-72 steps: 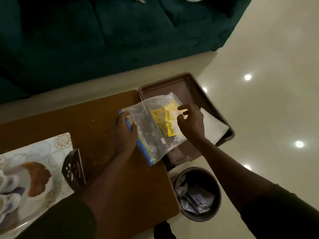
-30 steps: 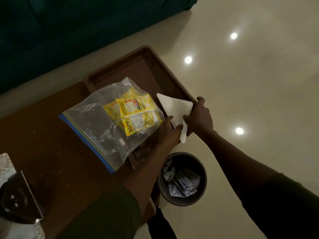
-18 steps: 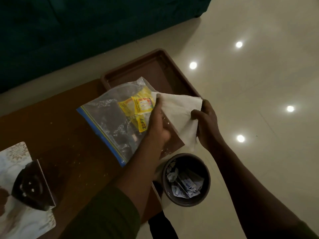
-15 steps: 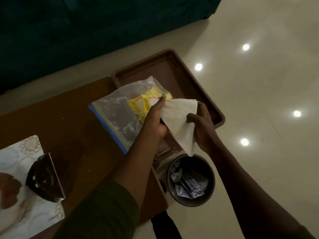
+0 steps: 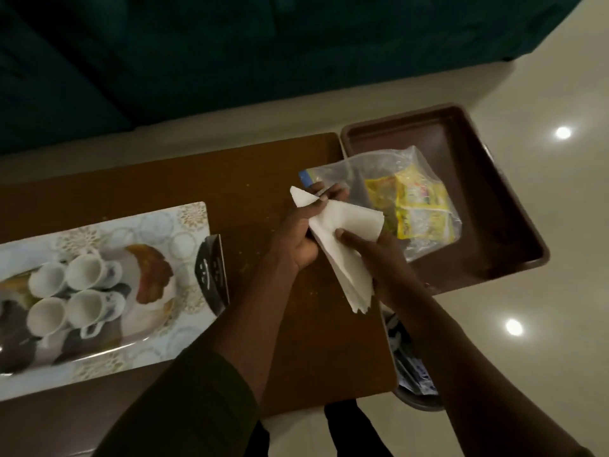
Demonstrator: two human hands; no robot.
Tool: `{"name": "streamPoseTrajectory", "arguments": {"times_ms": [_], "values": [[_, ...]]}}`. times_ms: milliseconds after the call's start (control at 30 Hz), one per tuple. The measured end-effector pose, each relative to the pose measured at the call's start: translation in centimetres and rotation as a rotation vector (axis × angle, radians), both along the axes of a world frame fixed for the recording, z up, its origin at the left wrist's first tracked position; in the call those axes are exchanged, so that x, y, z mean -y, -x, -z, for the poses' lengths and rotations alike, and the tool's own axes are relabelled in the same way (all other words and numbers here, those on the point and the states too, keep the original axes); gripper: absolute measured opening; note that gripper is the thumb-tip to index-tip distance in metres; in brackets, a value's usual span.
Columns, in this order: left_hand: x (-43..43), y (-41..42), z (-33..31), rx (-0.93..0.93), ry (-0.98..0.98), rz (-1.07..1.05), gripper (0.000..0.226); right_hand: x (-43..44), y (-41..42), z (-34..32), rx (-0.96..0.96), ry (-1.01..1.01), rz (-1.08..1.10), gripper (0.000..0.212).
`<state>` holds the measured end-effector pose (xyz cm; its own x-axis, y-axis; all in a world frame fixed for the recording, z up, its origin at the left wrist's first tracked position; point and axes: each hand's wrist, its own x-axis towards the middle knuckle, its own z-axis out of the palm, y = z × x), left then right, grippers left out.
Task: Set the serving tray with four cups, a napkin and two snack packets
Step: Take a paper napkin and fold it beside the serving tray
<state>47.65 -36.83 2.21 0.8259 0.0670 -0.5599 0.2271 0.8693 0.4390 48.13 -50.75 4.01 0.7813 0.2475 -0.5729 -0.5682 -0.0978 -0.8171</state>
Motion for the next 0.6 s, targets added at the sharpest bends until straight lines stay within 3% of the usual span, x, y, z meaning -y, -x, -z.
{"name": "streamPoseTrajectory", "arguments": {"times_ms": [100, 233, 333, 500, 600], "values": [[-3.7, 2.2, -0.3, -0.137, -0.233, 0.019, 0.029, -3.5, 1.5, -0.1, 0.082, 0.047, -0.028, 0.021], [-10.0, 5.3, -0.5, -0.235, -0.481, 0.053, 0.044, -8.3, 4.2, -0.1, 0.099, 0.056, -0.194, 0.036], [-14.3, 7.5, -1.0, -0.28, -0.629, 0.143, 0.046, -11.7, 6.6, -0.3, 0.252, 0.169, -0.225, 0.035], [-20.0, 10.1, -1.6, -0.23, -0.694, 0.266, 0.054, -15.7, 9.8, -0.5, 0.39, 0.265, -0.271, 0.043], [-21.3, 10.6, -1.6, -0.226, -0.71, 0.302, 0.057, -17.1, 10.9, -0.2, 0.474, 0.295, -0.29, 0.036]]}}
